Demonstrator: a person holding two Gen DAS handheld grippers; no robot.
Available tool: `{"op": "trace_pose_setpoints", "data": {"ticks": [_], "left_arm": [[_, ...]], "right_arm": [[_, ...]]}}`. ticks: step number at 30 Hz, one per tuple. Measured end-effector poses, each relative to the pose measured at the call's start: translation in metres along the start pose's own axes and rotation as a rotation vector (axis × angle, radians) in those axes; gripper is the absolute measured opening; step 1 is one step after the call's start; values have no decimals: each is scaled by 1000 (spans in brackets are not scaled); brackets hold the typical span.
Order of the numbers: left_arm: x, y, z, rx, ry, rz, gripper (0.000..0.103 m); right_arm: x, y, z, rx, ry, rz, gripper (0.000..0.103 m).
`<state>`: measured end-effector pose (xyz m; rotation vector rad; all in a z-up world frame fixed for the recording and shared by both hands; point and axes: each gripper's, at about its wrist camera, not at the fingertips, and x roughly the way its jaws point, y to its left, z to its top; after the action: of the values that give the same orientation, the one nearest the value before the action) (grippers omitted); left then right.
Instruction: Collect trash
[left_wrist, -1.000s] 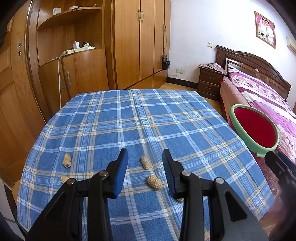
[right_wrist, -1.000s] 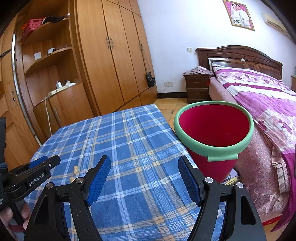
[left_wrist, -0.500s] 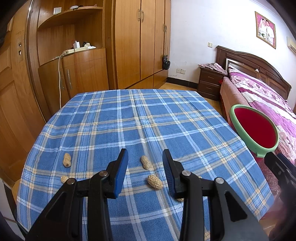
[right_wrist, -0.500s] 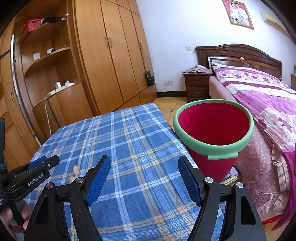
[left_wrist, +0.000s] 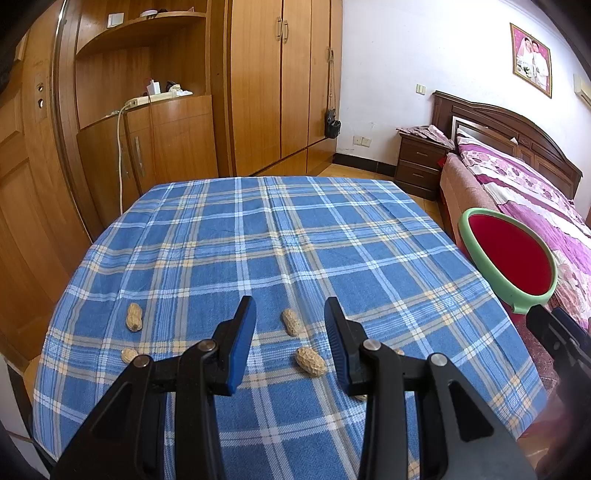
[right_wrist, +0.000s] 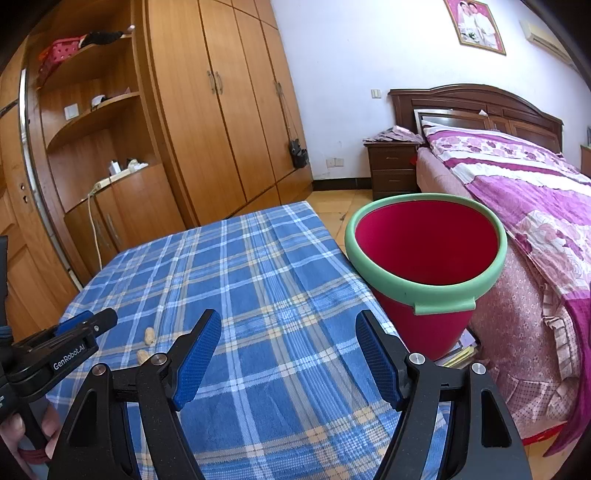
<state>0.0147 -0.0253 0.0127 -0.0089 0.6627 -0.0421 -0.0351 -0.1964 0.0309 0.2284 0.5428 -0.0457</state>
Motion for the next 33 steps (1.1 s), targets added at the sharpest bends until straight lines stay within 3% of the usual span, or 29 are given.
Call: {"op": "trace_pose_setpoints", "data": {"ticks": [33], "left_arm": [[0,3,-1,-2,0,4,38]], "right_arm": [[0,0,0,2,2,0,76]]}}
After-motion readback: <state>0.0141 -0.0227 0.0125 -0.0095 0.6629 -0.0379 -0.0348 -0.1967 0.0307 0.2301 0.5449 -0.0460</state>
